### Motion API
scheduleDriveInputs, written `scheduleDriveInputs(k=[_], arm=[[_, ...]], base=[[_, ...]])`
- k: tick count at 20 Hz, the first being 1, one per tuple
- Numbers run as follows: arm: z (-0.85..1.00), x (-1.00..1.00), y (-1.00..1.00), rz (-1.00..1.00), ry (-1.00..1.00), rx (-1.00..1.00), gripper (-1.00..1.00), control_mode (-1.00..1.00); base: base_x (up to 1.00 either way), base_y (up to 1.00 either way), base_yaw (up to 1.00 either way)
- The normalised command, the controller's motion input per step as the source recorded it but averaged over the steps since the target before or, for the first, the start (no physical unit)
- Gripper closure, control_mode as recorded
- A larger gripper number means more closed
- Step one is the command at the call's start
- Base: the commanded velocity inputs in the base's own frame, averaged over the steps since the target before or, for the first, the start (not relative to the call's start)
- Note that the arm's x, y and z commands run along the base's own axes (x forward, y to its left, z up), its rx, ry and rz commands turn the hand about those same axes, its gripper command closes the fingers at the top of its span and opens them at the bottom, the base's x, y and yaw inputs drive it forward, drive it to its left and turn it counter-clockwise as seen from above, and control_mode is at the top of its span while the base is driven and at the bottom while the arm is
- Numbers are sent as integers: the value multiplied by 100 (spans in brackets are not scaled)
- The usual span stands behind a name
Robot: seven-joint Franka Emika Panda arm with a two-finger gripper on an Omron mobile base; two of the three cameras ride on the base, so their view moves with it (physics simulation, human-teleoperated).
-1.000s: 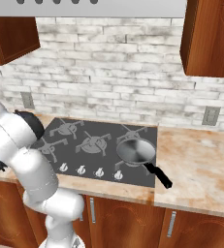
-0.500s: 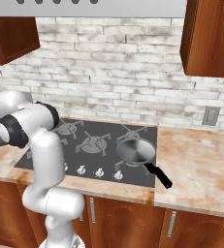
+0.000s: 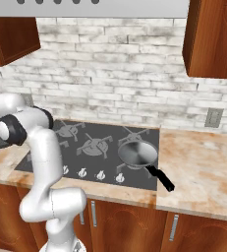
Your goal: Place both pans onto different burners. Then place the sweet potato and the steak on different pans.
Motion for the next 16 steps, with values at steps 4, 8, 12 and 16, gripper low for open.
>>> scheduleDriveInputs(k=[4, 8, 12, 16], arm=[[-26, 9, 0, 0, 0, -1, -100, -100], [-35, 3, 0, 0, -4, 0, -100, -100], [-31, 1, -2, 0, -5, 0, -100, -100], [-20, 0, -18, 0, -1, 1, -100, -100]], base=[[0, 0, 0], [0, 0, 0], [0, 0, 0], [0, 0, 0]])
